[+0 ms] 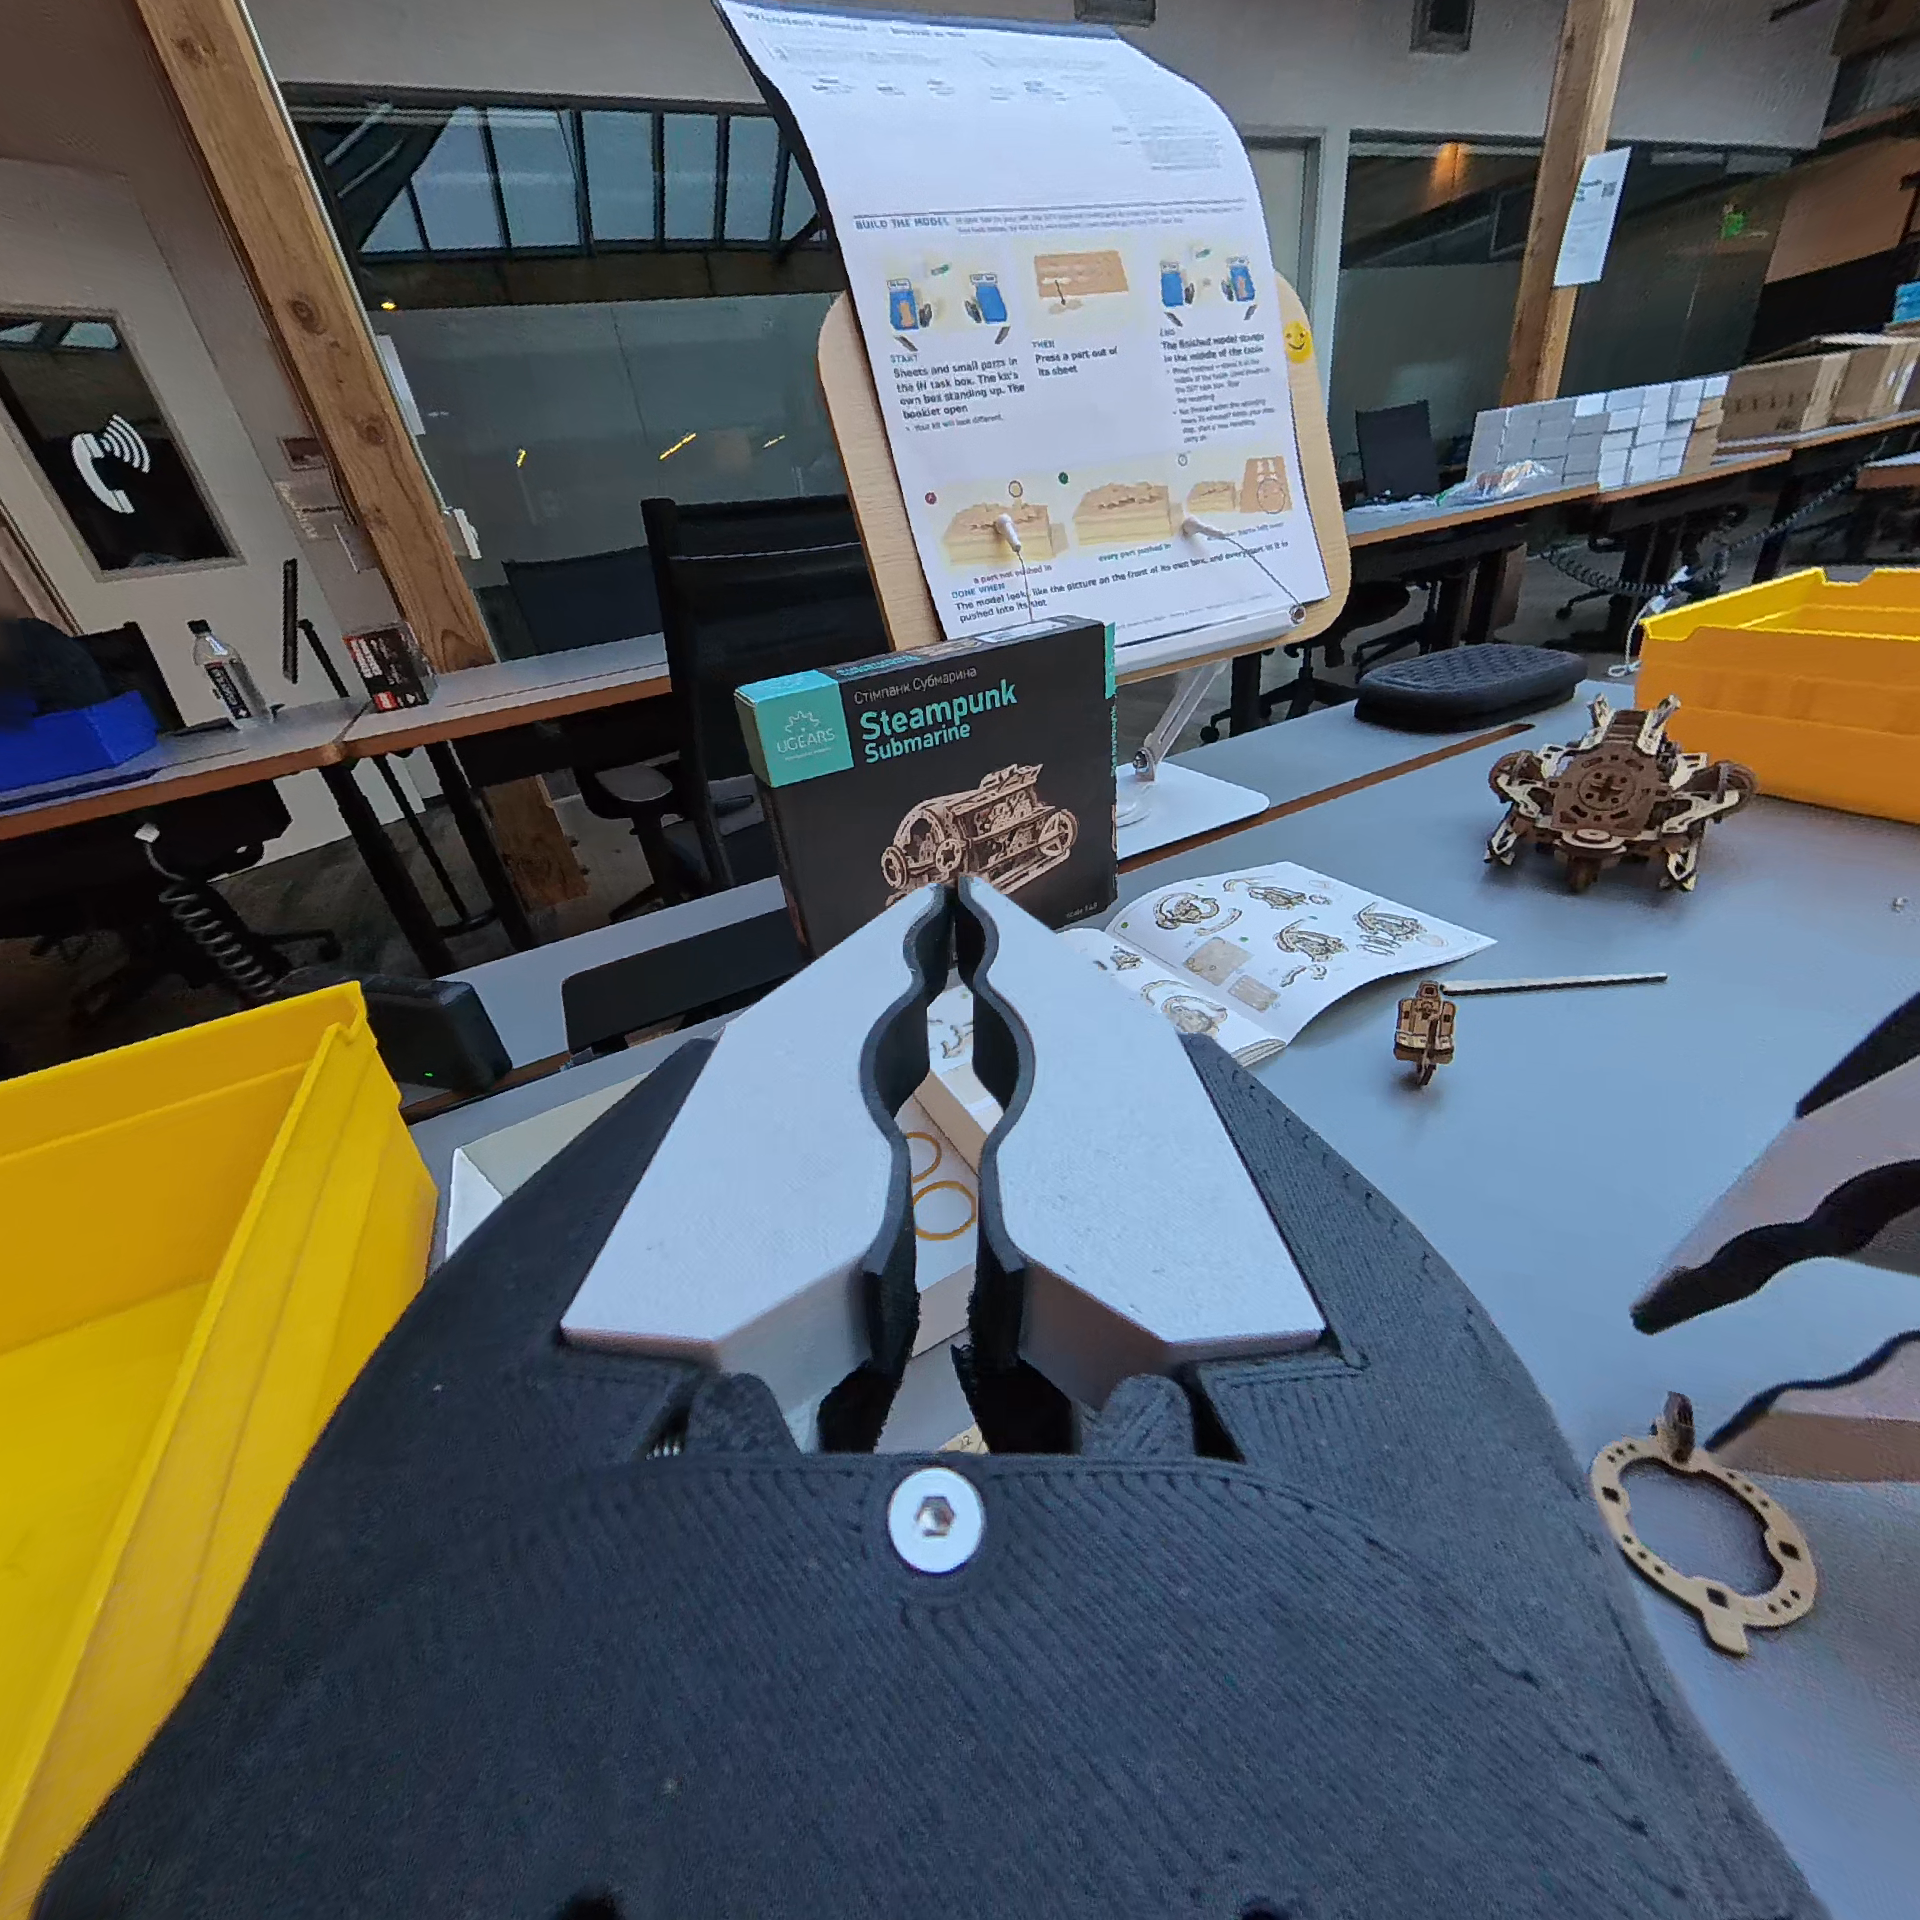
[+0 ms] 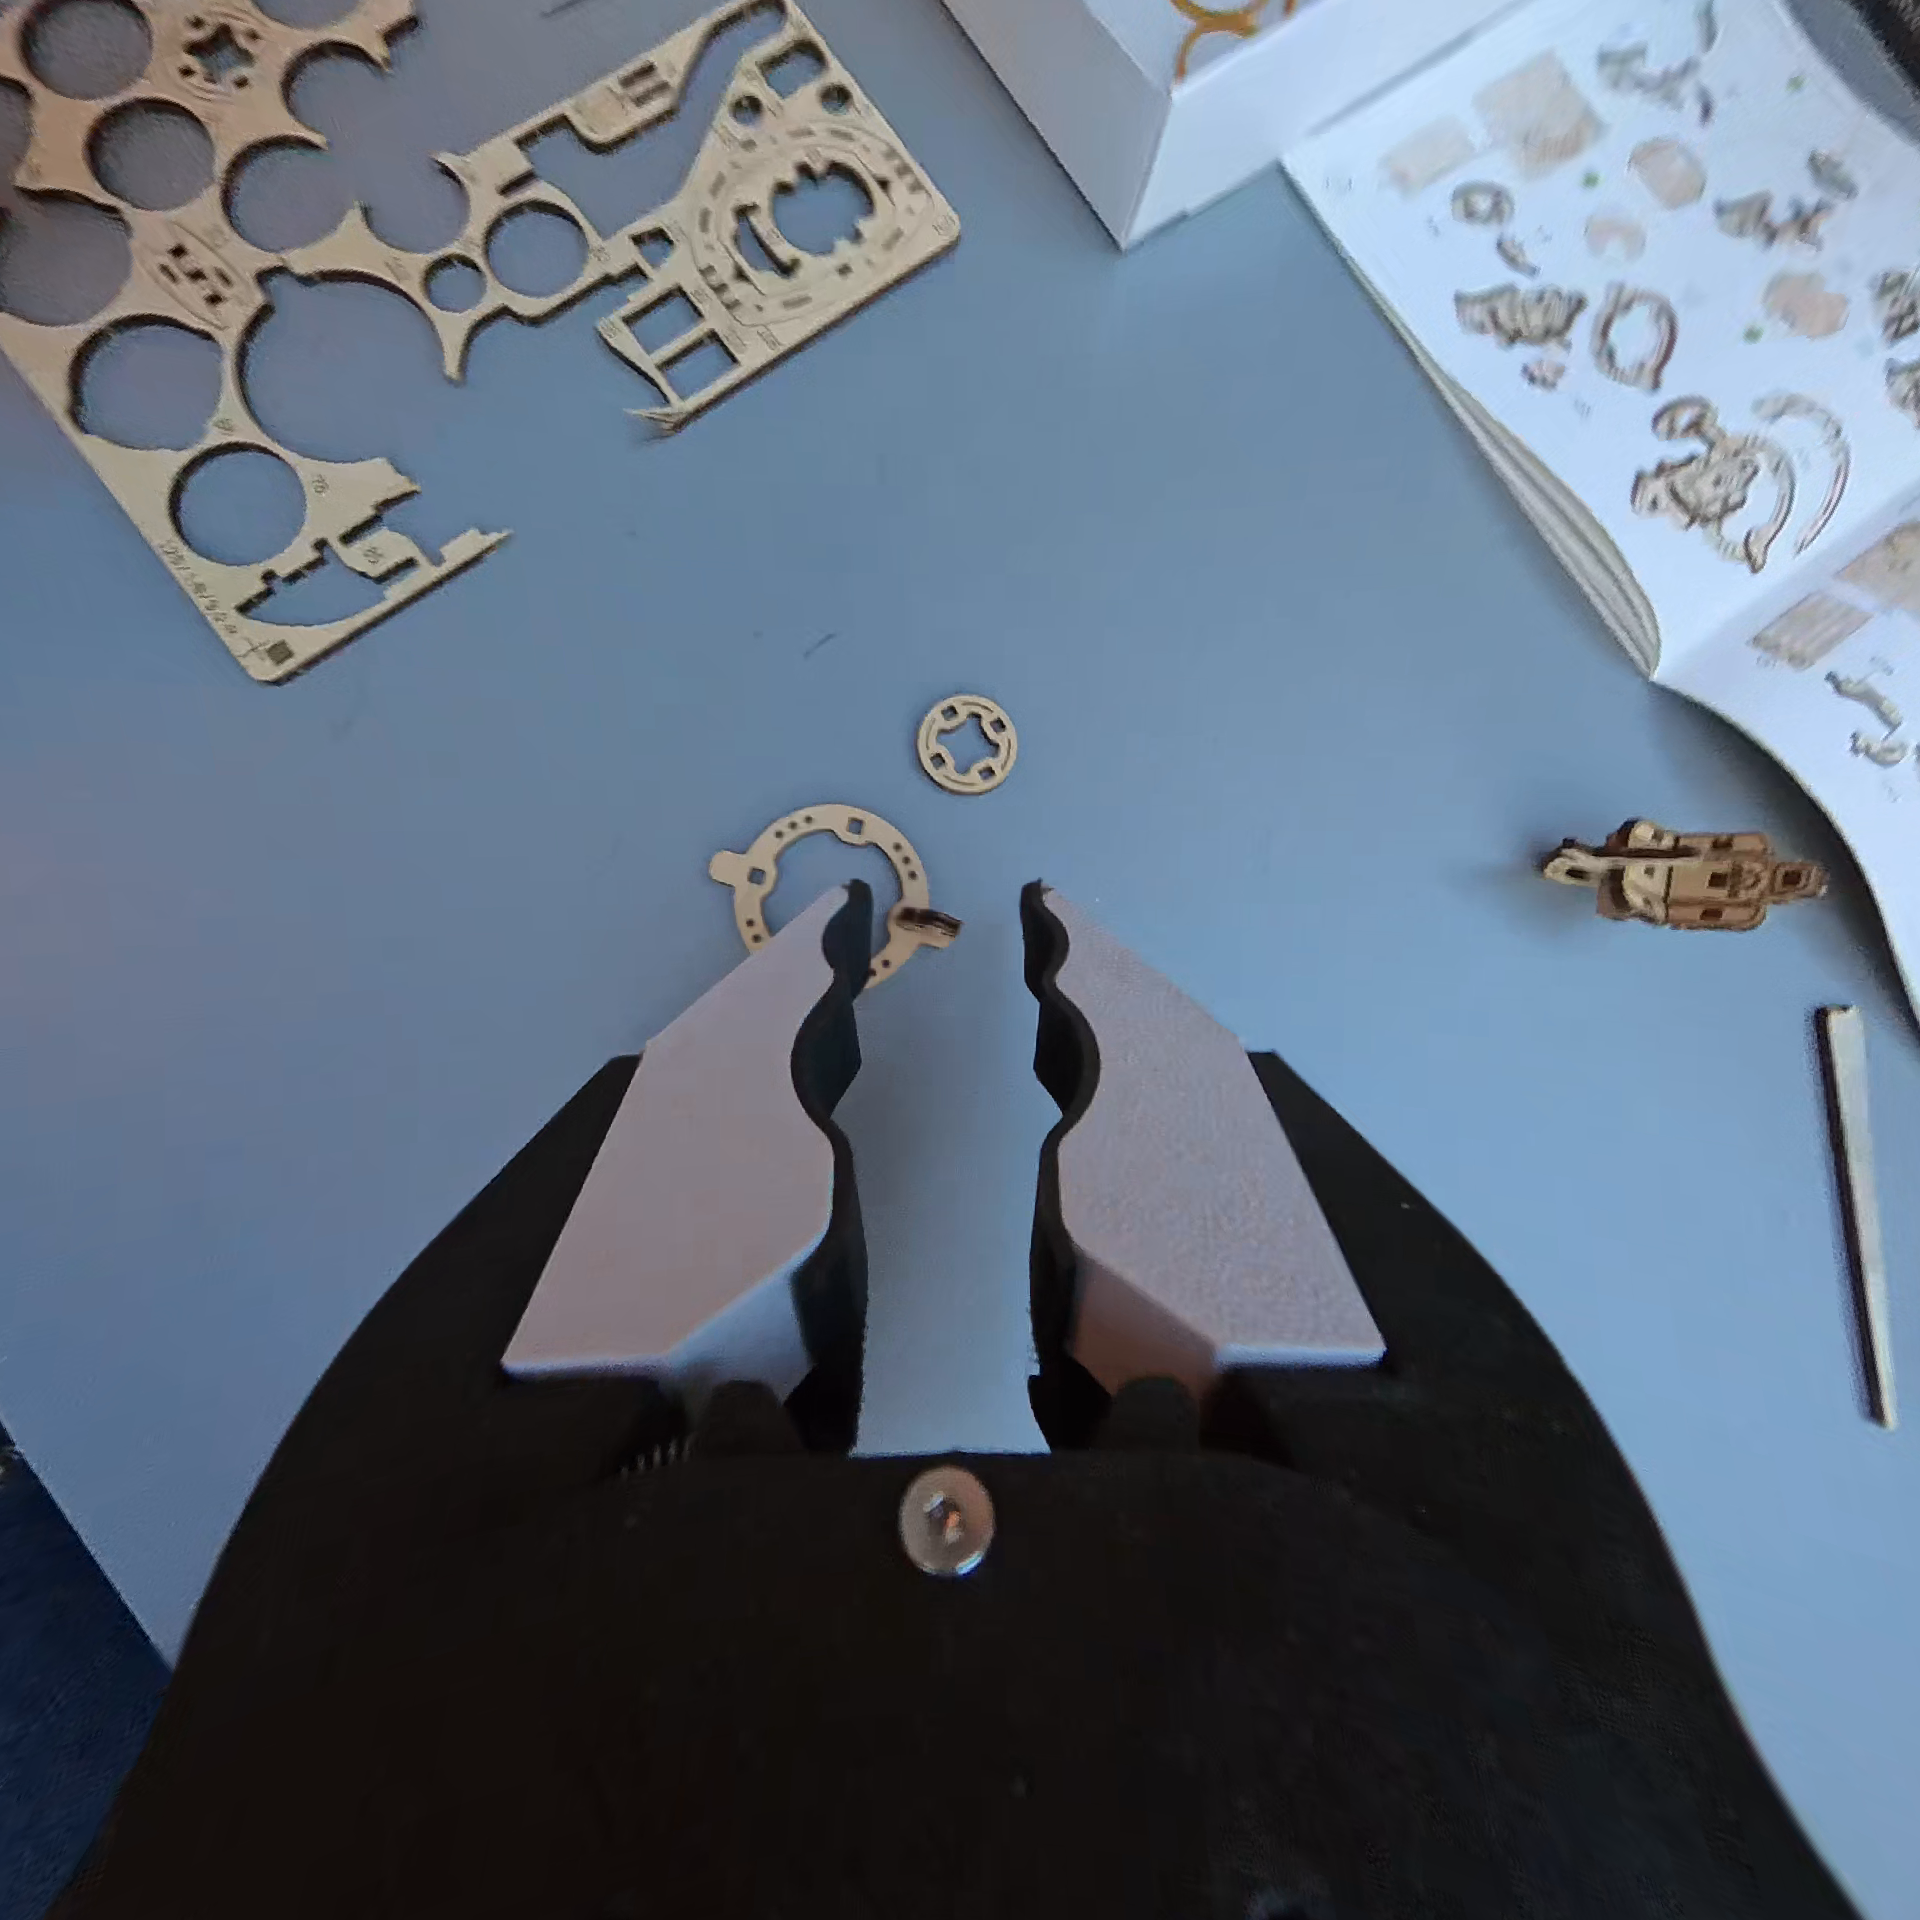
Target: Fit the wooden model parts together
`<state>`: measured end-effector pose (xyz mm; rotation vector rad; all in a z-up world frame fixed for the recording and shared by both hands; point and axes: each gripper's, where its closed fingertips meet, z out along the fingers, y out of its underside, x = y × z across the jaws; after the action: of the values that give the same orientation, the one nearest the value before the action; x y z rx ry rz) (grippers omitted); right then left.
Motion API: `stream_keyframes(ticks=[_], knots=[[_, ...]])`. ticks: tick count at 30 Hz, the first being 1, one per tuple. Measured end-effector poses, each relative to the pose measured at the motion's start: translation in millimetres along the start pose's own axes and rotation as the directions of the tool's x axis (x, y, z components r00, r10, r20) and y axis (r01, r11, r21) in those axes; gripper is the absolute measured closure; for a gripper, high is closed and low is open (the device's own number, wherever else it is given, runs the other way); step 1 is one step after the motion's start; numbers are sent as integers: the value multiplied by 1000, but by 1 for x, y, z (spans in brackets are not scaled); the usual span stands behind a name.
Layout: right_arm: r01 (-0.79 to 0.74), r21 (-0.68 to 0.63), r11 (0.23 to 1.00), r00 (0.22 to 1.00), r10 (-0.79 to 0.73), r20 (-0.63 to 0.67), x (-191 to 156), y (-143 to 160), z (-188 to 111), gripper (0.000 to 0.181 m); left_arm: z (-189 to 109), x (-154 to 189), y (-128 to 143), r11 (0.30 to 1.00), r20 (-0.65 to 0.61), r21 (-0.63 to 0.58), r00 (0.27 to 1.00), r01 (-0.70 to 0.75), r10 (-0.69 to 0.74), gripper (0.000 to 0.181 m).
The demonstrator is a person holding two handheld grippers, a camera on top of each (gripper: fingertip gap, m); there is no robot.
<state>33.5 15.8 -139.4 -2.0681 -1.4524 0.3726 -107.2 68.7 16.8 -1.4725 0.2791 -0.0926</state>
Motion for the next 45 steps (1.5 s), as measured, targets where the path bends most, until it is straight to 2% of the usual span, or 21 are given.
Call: stream_keyframes(ticks=[1,3,8,10,11,15,16,18,20,23,24,26,28,30,33,35,37,40,42,45], knots=[[-22,-31,999,1000,22,11,3,5,3,153,0,1,-1,1000,-5,3,1000,3,-3,181],[-56,-88,995,995,63,75,2,11,8,155,1,3,1,1000,-10,-5,1000,-3,3,181],[-151,-125,981,978,167,128,6,9,9,159,1,2,2,999,3,-14,999,-34,34,181],[-136,-172,976,973,164,163,-1,13,11,161,0,2,0,999,4,-6,999,-32,32,181],[-100,-191,976,976,134,174,-2,16,12,171,0,2,0,1000,3,-7,1000,-30,30,181],[47,-199,979,976,-2,220,-2,13,15,171,1,4,1,1000,-8,-10,1000,-18,18,181],[114,-209,971,958,-52,284,-9,14,14,171,1,4,1,1000,-10,-12,1000,-20,20,181],[221,-212,952,933,-143,330,-11,14,14,171,2,6,3,999,-12,-19,1000,-29,29,181],[372,-179,911,867,-273,417,-19,17,12,171,3,7,4,999,-13,-23,999,-37,37,181],[513,-137,848,810,-425,405,-14,14,11,158,3,6,6,999,-10,-29,999,-39,39,181],[525,-137,840,816,-451,361,-7,11,10,155,4,5,6,999,-10,-31,999,-36,36,181],[442,-169,881,877,-384,290,0,5,6,153,4,3,9,999,-8,-41,1000,-30,30,181],[264,-235,935,942,-198,270,-6,9,3,141,3,1,8,999,-5,-43,1000,-23,23,181],[124,-246,961,972,-68,223,-10,13,3,143,1,1,3,1000,-5,-24,1000,-13,13,181],[64,-259,964,989,-27,147,-11,21,8,146,0,1,0,1000,-6,-10,1000,-10,10,181],[100,-256,962,991,-72,115,-12,25,7,160,1,1,3,1000,-6,-20,1000,-13,13,181],[161,-270,949,980,-122,156,-18,29,5,177,1,1,3,1000,-6,-23,1000,-14,14,181],[295,-272,916,941,-229,249,-19,27,6,177,0,1,1,1000,-4,-14,1000,-15,15,181],[458,-225,860,867,-376,327,-18,22,10,177,0,1,1,1000,-3,-14,1000,-14,14,181],[575,-188,796,802,-503,322,-2,9,21,177,0,-1,3,1000,0,-16,1000,-10,10,181]])
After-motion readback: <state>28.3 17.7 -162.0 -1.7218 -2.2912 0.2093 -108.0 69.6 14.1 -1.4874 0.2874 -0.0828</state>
